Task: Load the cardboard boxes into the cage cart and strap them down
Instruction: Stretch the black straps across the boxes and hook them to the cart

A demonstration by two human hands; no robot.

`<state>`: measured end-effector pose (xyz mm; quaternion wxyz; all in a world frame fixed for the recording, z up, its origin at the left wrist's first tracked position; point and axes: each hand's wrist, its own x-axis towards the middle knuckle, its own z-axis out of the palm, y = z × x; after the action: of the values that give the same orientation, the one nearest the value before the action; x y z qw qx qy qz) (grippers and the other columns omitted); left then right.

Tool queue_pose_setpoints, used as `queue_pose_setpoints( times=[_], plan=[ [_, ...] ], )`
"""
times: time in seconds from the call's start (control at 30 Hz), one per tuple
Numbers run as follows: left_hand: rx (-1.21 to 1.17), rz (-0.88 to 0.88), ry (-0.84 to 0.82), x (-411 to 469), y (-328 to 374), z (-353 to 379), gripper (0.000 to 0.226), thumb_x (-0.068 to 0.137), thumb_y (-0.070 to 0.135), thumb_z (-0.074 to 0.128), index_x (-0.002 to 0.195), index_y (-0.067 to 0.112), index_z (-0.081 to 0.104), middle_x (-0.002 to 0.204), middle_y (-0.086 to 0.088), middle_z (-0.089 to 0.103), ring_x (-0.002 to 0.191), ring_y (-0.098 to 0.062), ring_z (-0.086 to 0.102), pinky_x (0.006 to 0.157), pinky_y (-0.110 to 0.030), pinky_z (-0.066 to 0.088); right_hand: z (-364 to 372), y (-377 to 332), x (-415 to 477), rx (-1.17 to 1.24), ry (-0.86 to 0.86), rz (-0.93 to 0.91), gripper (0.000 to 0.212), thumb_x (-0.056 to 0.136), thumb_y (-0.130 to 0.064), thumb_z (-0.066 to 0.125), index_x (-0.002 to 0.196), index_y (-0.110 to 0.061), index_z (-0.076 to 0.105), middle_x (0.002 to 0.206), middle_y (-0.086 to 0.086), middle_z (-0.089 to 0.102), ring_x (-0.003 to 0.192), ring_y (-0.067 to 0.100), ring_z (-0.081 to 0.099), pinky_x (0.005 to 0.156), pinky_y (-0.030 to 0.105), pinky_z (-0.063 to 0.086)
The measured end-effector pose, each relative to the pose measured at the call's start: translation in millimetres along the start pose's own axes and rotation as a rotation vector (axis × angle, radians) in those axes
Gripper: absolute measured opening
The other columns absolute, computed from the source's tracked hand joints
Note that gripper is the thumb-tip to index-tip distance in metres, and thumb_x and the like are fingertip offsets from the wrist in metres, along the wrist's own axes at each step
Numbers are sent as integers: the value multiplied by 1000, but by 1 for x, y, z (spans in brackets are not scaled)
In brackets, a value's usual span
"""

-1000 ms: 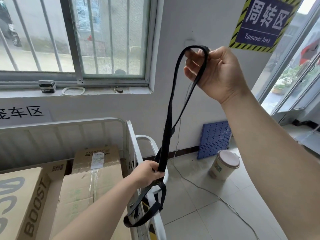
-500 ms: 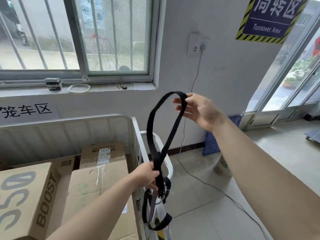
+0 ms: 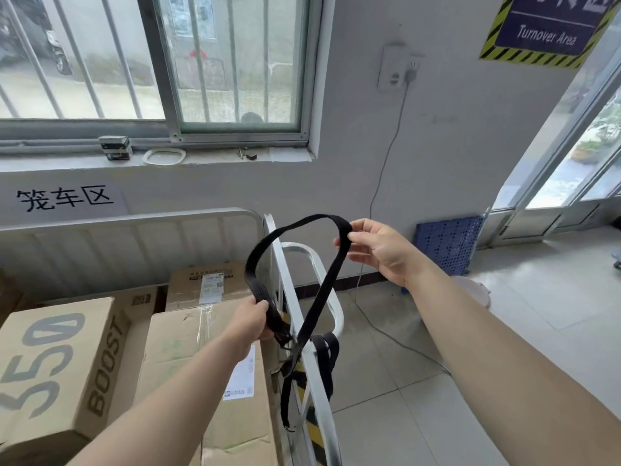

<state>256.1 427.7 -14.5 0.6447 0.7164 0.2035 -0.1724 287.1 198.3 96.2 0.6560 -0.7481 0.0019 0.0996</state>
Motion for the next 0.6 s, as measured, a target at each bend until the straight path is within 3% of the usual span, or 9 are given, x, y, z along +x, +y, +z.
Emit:
queue_pose_setpoints(
  times=[0.07,0.2,0.3,0.37,0.4,0.5,0.6],
  plan=[
    [4,71,54,3,9,-16,20,103,12,36,99,5,54,89,-12,67,81,-22,63,69,-32,51,5,-2,3,33,14,-2,12,100,-10,47,104,-14,57,91,4,73,92,17,67,90,35,49],
    [4,224,191,5,30,-57,23,102,16,40,90,11,59,83,-5,67,76,-21,56,57,-26,40,19,-8,12,129,16,-12,12,100,-9,47,104,-11,59,86,7,69,86,20,68,83,35,53],
    [24,268,264,1,41,-91,18,100,18,46,95,14,63,87,-3,69,84,-23,60,71,-33,51,34,-10,16,132,-19,-12,10,98,-15,53,103,-11,60,80,6,68,80,20,68,81,36,54],
    [104,273,321,4,39,-113,13,93,26,56,95,28,68,90,3,71,95,-25,64,81,-44,56,48,-9,17,160,-54,-4,7,97,-16,56,101,-11,60,76,7,65,74,20,66,84,40,55],
    [161,282,356,4,37,-123,11,90,30,59,92,34,69,90,6,72,96,-25,63,79,-44,56,56,-8,17,171,-71,0,6,97,-14,56,100,-11,60,76,7,65,73,20,66,85,40,55],
    [131,322,404,-10,43,-140,12,93,16,61,101,23,68,91,0,68,80,-16,60,61,-25,48,74,-7,14,193,-151,7,12,96,-3,50,99,-9,60,82,11,66,76,23,66,80,35,55],
    [-117,269,362,-12,46,-155,11,97,5,51,100,11,60,88,-9,66,72,-16,63,64,-24,52,89,-7,10,187,-239,31,20,94,2,46,105,-6,60,87,13,67,72,23,63,77,33,54]
  ],
)
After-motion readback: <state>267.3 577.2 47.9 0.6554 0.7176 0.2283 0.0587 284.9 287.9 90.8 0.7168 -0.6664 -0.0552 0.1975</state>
